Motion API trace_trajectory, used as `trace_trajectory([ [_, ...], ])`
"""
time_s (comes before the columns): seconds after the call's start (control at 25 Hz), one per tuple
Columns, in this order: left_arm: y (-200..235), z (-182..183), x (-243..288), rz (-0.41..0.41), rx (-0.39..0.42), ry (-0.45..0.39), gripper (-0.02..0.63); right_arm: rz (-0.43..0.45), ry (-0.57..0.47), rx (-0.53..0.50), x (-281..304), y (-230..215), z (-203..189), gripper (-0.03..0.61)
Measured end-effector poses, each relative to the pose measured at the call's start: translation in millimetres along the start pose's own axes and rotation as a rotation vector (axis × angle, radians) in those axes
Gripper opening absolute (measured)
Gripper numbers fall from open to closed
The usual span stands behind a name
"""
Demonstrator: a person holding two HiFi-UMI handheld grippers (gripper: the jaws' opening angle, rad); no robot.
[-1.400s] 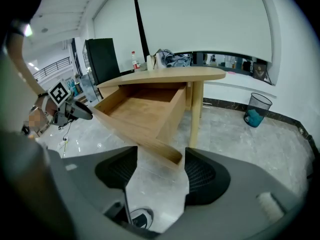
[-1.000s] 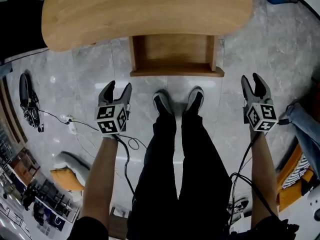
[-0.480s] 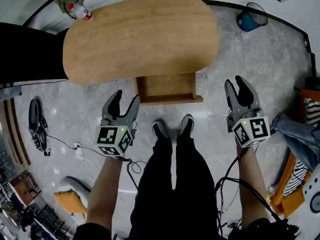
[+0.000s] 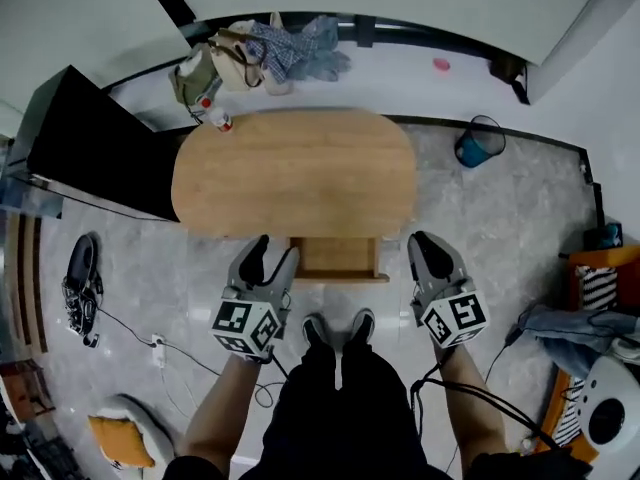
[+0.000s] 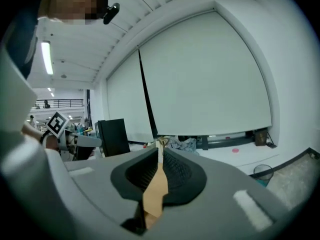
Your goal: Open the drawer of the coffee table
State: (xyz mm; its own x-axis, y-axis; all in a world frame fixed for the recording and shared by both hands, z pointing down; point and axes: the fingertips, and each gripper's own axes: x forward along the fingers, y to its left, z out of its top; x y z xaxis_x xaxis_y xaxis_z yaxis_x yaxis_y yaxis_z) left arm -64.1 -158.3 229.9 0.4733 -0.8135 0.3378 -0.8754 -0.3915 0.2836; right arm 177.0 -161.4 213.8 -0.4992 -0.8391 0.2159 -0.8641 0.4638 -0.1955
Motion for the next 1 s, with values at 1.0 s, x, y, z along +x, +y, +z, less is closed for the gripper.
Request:
trace_trajectory([
  [1.0,-51,254,-87,0.038,0.233,-0.399,0.002,0.057,-0.353,-0.280,-27,89,255,0.002],
])
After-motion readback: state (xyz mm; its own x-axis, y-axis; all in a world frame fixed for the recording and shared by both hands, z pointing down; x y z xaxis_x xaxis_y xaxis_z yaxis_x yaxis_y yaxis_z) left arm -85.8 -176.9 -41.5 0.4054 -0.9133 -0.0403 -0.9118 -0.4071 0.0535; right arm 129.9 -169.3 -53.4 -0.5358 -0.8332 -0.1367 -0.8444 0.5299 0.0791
